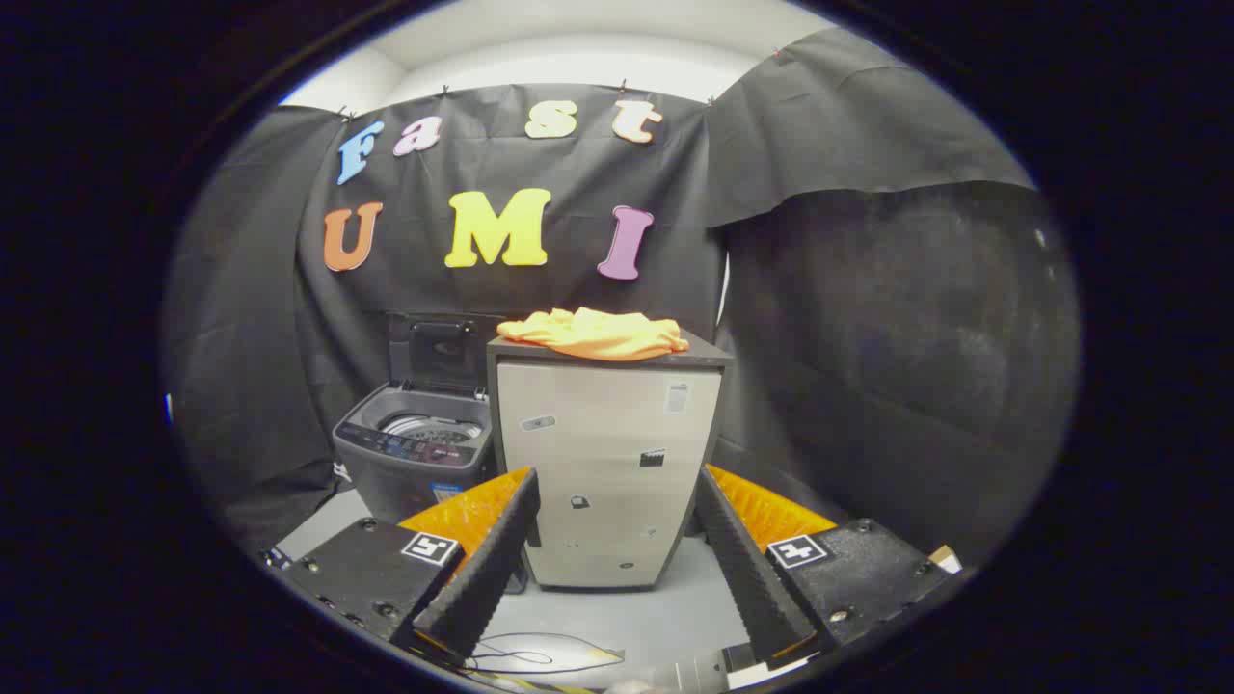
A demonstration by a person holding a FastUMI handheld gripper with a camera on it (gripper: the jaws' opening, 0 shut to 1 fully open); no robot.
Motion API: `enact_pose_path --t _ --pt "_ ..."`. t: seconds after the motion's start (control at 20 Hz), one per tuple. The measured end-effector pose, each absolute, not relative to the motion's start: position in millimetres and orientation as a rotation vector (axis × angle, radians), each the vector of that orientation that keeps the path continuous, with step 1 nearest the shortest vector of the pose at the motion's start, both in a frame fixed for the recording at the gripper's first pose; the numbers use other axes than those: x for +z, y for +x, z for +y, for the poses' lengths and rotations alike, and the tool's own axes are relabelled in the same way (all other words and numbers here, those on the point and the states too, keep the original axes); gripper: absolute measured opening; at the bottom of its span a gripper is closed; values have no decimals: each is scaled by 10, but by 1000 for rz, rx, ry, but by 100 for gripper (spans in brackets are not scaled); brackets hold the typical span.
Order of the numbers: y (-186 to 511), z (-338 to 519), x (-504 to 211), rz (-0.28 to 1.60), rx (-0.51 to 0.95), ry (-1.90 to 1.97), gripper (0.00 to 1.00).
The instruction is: Put the clothes into the washing machine and then close the washing machine lid.
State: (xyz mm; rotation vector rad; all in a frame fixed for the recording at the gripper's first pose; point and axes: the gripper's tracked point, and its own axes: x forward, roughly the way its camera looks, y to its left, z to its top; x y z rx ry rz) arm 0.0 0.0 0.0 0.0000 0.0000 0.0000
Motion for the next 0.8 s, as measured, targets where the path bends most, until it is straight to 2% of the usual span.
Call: enact_pose_path --t 0.8 --pt "-31 88 5 12 -10 20 100"
